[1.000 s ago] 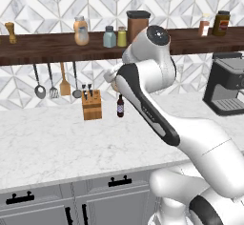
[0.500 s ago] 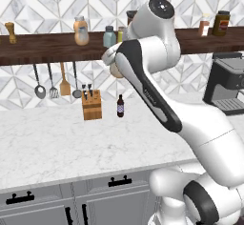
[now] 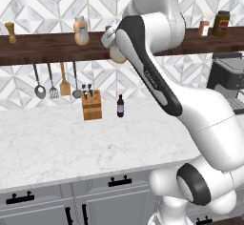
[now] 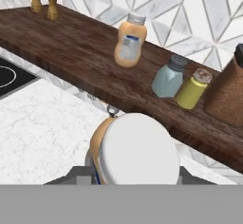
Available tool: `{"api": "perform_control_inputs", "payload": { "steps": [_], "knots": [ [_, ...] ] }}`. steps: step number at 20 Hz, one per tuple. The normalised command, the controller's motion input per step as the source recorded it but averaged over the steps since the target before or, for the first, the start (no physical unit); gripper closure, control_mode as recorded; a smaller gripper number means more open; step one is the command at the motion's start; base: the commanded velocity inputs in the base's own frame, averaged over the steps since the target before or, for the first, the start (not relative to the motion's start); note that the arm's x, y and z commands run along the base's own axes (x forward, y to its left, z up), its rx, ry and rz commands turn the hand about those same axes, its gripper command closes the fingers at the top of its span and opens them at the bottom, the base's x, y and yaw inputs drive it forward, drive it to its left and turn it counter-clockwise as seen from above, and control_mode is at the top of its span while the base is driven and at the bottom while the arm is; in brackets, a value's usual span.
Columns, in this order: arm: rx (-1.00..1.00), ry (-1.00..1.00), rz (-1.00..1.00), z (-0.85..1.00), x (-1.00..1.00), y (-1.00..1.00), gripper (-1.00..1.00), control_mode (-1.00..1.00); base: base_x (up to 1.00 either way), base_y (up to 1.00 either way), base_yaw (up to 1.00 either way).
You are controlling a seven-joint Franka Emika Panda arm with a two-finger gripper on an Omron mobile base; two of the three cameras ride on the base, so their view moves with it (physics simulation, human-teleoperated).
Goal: Put the shaker and condiment bottle from the counter next to their counterparts in the cabinet.
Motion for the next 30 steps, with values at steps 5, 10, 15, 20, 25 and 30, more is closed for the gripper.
{"api": "perform_control_inputs", "payload": {
  "steps": [5, 10, 15, 20, 25, 30],
  "knots": [
    [-0.04, -0.12, 0.00, 0.11, 0.00, 0.00, 1.00, -1.00, 0.00, 0.00, 0.00],
    [-0.05, -0.20, 0.01, 0.00, 0.06, 0.00, 1.00, -1.00, 0.00, 0.00, 0.00],
    [-0.01, -0.12, 0.01, -0.13, 0.21, 0.00, 1.00, -1.00, 0.00, 0.00, 0.00],
    [0.00, -0.01, 0.01, -0.11, 0.22, 0.00, 1.00, -1.00, 0.00, 0.00, 0.00],
    [0.00, 0.00, 0.00, 0.00, 0.20, 0.00, 1.00, -1.00, 0.00, 0.00, 0.00],
    [0.00, 0.01, 0.00, 0.00, 0.20, 0.00, 1.00, -1.00, 0.00, 0.00, 0.00]
  ]
}}
